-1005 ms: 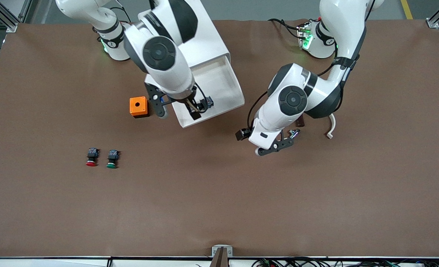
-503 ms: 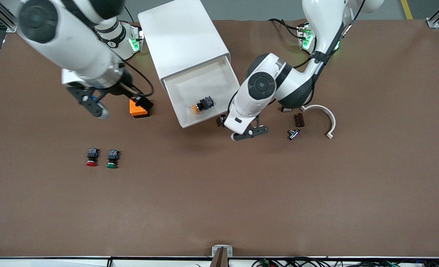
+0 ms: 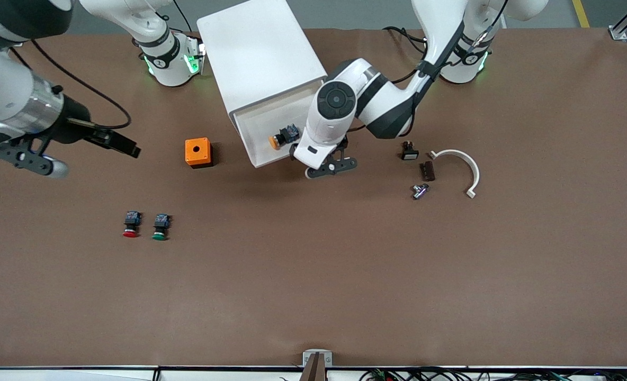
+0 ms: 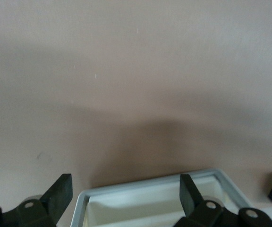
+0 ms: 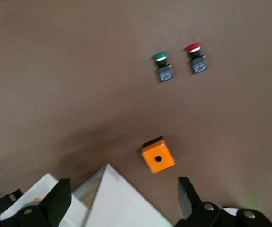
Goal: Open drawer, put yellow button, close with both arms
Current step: 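Push the drawer closed with the left gripper while the right gripper withdraws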
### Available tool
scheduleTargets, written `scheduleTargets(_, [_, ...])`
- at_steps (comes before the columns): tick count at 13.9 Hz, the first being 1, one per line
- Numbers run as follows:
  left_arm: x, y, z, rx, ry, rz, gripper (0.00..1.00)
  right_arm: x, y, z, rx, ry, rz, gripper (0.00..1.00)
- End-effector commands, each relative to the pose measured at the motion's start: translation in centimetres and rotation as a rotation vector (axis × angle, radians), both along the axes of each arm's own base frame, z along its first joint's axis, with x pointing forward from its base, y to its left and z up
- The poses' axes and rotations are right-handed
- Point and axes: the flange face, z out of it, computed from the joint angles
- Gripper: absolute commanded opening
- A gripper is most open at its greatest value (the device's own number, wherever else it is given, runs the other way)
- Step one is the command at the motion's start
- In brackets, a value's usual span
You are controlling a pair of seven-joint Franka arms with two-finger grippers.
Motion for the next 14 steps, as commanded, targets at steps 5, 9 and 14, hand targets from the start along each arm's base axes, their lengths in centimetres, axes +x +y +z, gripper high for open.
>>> scheduleTargets(5, [-6.7, -4.7, 0.1, 0.061, 0.025, 0.005, 1.0, -2.2, -5.2, -0.4, -0.075, -0.027, 0.175, 1.0])
scheduleTargets(9, [-9.4, -6.1, -0.2, 0.09, 0.043, 0.007, 1.0, -4.1, -5.8, -0.4, -0.101, -0.059, 0.232, 1.0])
scheduleTargets(14, [-12.0, -7.4, -0.7, 0.115, 0.055, 0.028, 1.0, -5.3, -9.1, -1.6, -0.097, -0.128, 0.328, 1.0])
